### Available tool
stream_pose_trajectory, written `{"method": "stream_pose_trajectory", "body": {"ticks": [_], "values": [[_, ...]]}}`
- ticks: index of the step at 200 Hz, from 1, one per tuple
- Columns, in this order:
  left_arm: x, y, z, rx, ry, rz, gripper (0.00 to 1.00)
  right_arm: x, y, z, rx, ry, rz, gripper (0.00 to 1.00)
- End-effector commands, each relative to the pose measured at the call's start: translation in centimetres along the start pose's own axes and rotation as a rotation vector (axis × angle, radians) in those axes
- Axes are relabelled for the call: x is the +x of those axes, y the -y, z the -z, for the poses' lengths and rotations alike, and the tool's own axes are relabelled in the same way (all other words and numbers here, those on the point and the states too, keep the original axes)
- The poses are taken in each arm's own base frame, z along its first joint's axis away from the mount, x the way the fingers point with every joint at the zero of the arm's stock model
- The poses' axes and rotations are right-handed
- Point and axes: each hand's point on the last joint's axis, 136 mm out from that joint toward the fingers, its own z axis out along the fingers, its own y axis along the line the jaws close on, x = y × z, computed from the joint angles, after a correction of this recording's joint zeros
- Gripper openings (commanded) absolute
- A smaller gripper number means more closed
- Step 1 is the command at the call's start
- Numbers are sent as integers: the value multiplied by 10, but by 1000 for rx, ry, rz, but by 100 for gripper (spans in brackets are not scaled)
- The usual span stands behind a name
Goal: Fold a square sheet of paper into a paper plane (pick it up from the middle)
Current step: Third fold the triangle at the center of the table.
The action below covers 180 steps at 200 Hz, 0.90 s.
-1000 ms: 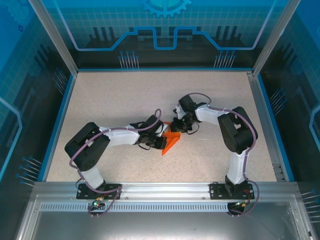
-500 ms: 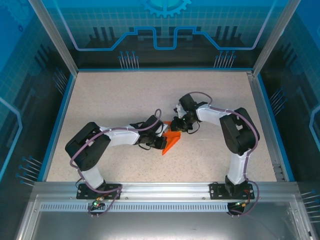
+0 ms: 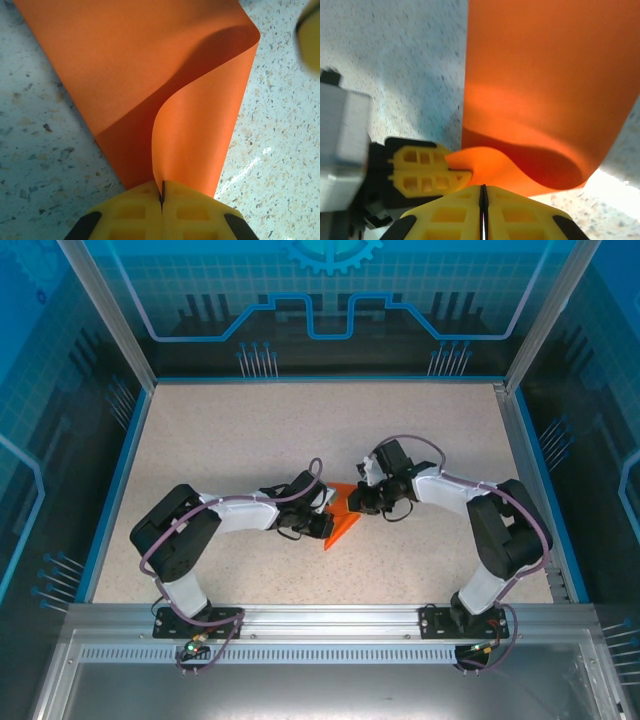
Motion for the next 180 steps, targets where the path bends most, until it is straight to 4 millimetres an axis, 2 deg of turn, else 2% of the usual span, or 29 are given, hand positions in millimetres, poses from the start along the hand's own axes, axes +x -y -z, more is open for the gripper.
{"method": "stream_pose_trajectory", "body": {"ticks": [1, 74, 180], "values": [[9, -15, -1, -52, -15, 22, 0, 3, -15, -8, -91, -18, 3, 10], [9, -15, 1, -50, -7, 31, 0, 4, -1, -28, -78, -53, -15, 11], [9, -17, 1, -55, 9, 49, 0, 2, 8, -31, -58, -57, -20, 13]]}}
